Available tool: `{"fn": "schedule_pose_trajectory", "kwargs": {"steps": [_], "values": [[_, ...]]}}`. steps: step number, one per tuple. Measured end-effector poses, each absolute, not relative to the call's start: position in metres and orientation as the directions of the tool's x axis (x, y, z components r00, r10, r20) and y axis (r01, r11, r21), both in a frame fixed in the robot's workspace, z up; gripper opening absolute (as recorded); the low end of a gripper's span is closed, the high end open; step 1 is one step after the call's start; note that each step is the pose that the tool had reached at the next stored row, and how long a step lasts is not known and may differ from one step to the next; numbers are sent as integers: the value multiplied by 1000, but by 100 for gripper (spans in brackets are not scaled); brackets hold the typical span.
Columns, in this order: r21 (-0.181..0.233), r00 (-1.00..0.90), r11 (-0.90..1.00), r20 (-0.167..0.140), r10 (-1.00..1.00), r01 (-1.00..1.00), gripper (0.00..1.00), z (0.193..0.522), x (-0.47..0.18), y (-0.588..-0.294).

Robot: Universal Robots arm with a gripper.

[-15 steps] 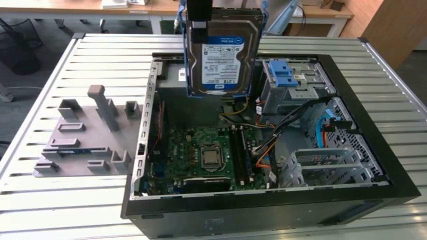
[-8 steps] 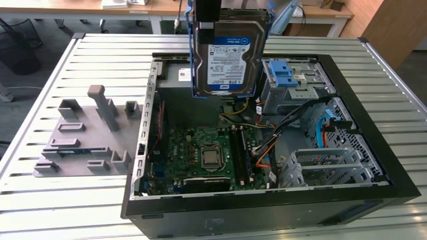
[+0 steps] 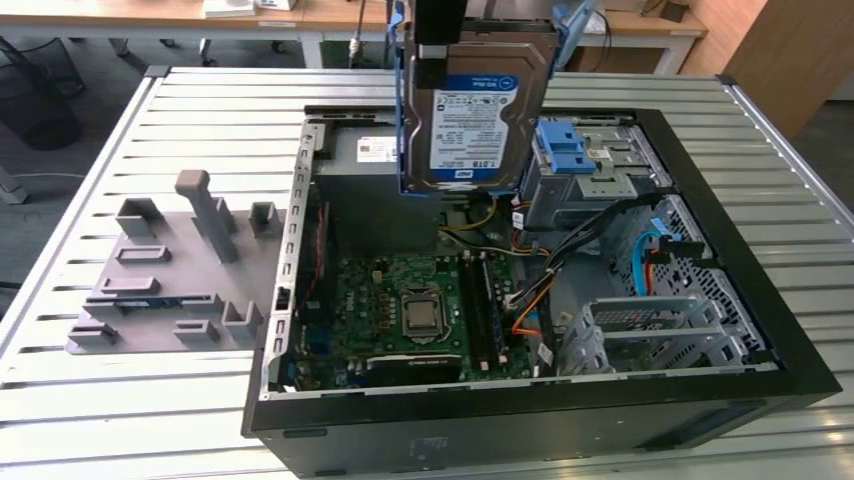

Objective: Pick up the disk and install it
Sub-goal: 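Pick up the disk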

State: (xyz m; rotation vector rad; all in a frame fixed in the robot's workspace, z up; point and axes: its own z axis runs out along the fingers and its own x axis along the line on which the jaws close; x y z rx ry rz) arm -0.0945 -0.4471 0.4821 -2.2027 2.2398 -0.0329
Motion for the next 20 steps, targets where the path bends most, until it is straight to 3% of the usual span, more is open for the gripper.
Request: {"fn": "schedule_pose_trajectory", "kwargs": {"steps": [20], "values": [[-15,-42,42,15,-999,-999,37,480,-68,-455]]}}
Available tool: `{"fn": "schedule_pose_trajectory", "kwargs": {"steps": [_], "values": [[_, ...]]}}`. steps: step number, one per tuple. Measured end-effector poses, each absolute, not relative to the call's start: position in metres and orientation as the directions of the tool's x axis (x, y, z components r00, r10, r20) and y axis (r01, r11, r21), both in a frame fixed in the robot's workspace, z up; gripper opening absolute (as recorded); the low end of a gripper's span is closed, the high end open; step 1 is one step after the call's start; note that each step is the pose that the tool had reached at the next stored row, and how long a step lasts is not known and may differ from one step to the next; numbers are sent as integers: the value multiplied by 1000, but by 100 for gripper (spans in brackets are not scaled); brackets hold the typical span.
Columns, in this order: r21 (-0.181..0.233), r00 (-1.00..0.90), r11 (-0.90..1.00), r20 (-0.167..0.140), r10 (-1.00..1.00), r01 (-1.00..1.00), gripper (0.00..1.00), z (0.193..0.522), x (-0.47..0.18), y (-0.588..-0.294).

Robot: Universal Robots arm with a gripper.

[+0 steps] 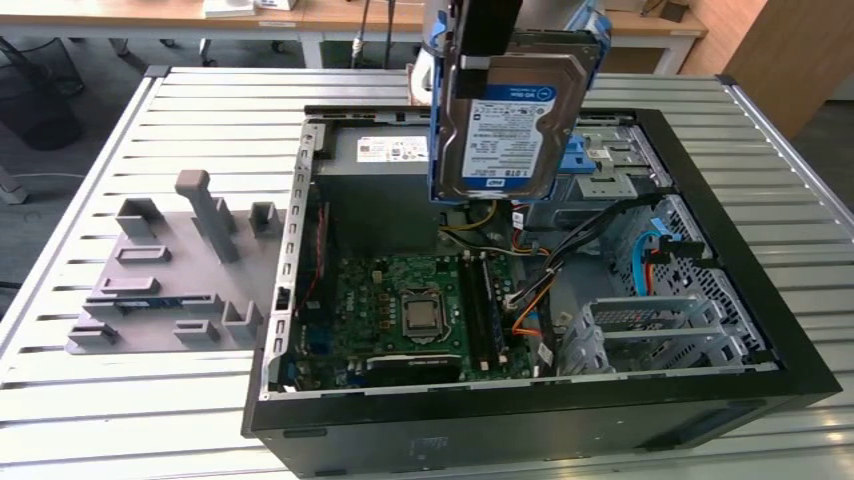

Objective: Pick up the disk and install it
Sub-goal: 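Pick up the disk, then insert the disk into the insertion slot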

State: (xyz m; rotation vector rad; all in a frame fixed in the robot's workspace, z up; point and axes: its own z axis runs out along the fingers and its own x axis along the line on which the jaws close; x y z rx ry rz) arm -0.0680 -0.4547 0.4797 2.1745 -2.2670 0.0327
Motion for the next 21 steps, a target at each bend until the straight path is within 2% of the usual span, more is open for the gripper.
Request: {"fn": "schedule_pose_trajectory", "kwargs": {"steps": [21], "values": [[-15,-42,42,15,-999,-999,37,480,-63,-458]]}}
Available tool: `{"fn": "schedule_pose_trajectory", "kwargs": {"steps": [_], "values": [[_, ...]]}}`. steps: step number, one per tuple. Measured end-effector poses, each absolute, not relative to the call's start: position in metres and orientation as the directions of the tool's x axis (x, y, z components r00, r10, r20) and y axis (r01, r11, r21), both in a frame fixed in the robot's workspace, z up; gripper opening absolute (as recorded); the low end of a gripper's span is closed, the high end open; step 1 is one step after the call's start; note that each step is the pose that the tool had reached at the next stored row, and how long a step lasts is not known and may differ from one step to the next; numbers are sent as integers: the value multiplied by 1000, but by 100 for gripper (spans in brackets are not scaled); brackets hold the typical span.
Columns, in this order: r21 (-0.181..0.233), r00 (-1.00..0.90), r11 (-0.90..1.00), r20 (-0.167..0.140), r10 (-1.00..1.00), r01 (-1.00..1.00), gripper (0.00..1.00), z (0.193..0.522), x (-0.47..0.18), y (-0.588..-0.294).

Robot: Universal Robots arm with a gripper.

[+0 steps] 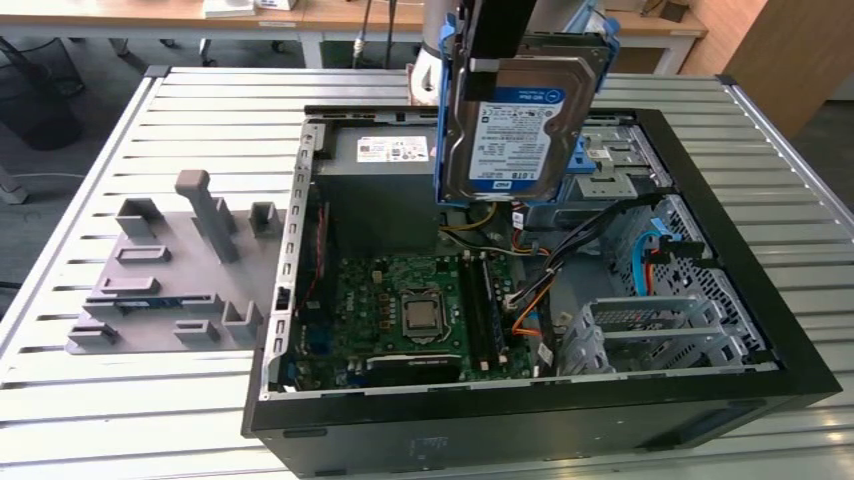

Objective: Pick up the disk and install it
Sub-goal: 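Insert the disk into the insertion slot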

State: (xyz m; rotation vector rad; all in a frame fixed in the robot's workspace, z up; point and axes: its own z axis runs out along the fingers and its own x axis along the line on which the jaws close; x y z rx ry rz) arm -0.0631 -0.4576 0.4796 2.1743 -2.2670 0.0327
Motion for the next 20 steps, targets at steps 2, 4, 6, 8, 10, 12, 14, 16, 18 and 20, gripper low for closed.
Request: {"fn": "schedule_pose_trajectory", "kwargs": {"steps": [2,4,6,8,10,12,14,16,18,20], "values": [[-15,-42,42,15,-999,-999,37,480,-63,-458],[-15,-42,42,15,-999,-999,37,480,-63,-458],[-15,-42,42,15,-999,-999,37,480,-63,-458],[-15,-42,42,15,-999,-999,37,480,-63,-458],[-15,-42,42,15,-999,-999,37,480,-63,-458],[-15,-42,42,15,-999,-999,37,480,-63,-458],[-15,-42,42,15,-999,-999,37,480,-63,-459],[-15,-42,41,15,-999,-999,37,480,-63,-460],[-15,-42,42,15,-999,-999,37,480,-63,-463],[-15,-42,42,15,-999,-999,37,479,-63,-467]]}}
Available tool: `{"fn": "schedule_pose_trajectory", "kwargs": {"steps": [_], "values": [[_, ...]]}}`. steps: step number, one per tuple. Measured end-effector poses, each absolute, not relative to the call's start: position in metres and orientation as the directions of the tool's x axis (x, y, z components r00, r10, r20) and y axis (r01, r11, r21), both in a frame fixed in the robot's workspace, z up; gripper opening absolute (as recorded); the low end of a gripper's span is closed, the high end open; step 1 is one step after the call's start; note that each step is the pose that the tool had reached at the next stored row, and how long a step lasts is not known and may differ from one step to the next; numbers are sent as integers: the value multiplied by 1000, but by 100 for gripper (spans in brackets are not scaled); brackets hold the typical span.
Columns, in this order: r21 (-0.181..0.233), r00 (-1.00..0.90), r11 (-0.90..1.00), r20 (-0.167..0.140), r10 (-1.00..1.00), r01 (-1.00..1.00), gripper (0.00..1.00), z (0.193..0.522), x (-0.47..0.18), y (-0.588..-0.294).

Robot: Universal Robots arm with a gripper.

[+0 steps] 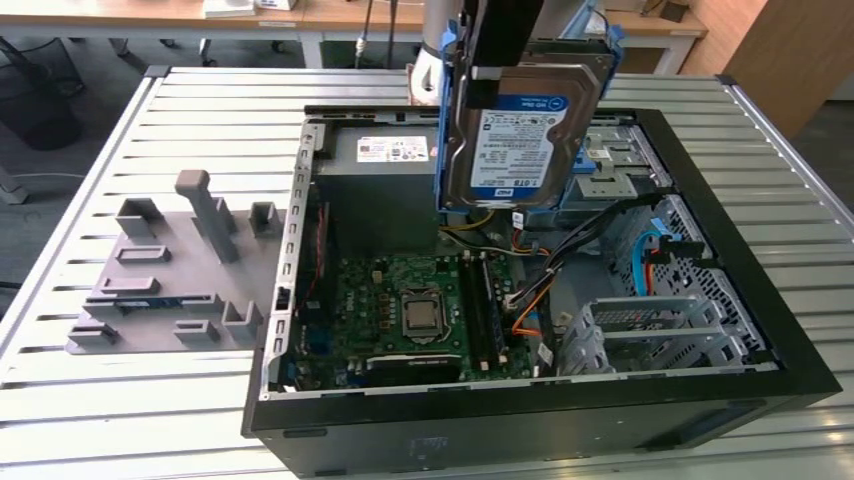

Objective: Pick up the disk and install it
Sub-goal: 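Insert the disk into the insertion slot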

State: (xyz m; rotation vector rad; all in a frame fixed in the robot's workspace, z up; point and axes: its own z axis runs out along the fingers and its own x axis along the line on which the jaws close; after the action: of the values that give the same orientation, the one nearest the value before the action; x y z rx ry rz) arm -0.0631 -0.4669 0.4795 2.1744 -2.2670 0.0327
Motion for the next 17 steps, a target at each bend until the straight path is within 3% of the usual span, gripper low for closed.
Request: {"fn": "schedule_pose_trajectory", "kwargs": {"steps": [17], "values": [[-15,-42,42,16,-999,-999,37,479,-59,-509]]}}
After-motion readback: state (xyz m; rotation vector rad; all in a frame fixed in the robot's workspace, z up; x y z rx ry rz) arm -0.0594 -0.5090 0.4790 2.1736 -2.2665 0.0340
